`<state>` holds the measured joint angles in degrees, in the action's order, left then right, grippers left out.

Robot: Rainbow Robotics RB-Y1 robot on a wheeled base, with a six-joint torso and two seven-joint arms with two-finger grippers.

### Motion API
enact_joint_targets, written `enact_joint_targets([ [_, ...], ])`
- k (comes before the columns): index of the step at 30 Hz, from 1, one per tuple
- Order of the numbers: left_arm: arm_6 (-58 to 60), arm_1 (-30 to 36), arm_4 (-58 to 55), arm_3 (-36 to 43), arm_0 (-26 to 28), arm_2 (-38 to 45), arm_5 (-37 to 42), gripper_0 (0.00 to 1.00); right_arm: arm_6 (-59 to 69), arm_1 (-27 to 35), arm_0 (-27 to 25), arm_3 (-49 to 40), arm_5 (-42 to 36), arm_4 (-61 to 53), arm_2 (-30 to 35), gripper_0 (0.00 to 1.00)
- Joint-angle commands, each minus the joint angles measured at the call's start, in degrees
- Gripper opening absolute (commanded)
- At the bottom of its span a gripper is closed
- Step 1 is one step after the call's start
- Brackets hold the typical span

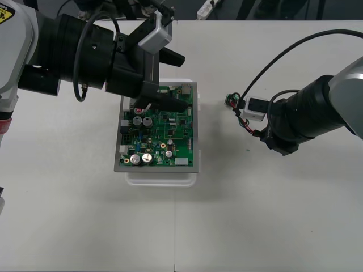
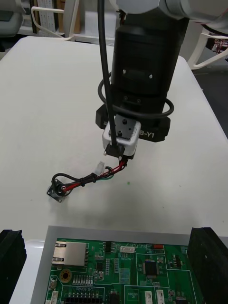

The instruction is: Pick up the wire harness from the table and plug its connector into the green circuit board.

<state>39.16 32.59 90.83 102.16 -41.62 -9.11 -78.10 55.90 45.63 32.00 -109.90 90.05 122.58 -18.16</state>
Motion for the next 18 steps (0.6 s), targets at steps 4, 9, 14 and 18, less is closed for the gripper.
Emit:
enact_joint_targets([
  [4,3.37,-0.07,-1.36,-0.38,-1.01,-0.91,2.25,1.0,-3.43,3.33,1.75,-1.89,-0.05,-6.13,5.33,0.0],
  [9,3.29,0.55,-3.11,-0.38,-1.1,-0.82,2.08,1.0,-3.6,3.5,1.75,-1.89,-0.05,-9.73,7.08,0.0],
  [14,2.94,1.95,-5.93,-0.38,-1.19,-0.91,2.08,1.0,-3.6,4.21,1.75,-1.89,-0.05,-13.69,7.87,0.0],
  [18,2.32,3.27,-8.12,-0.38,-1.54,-0.91,1.73,1.0,-3.34,5.0,2.1,-1.89,-0.05,-17.73,8.93,0.0],
])
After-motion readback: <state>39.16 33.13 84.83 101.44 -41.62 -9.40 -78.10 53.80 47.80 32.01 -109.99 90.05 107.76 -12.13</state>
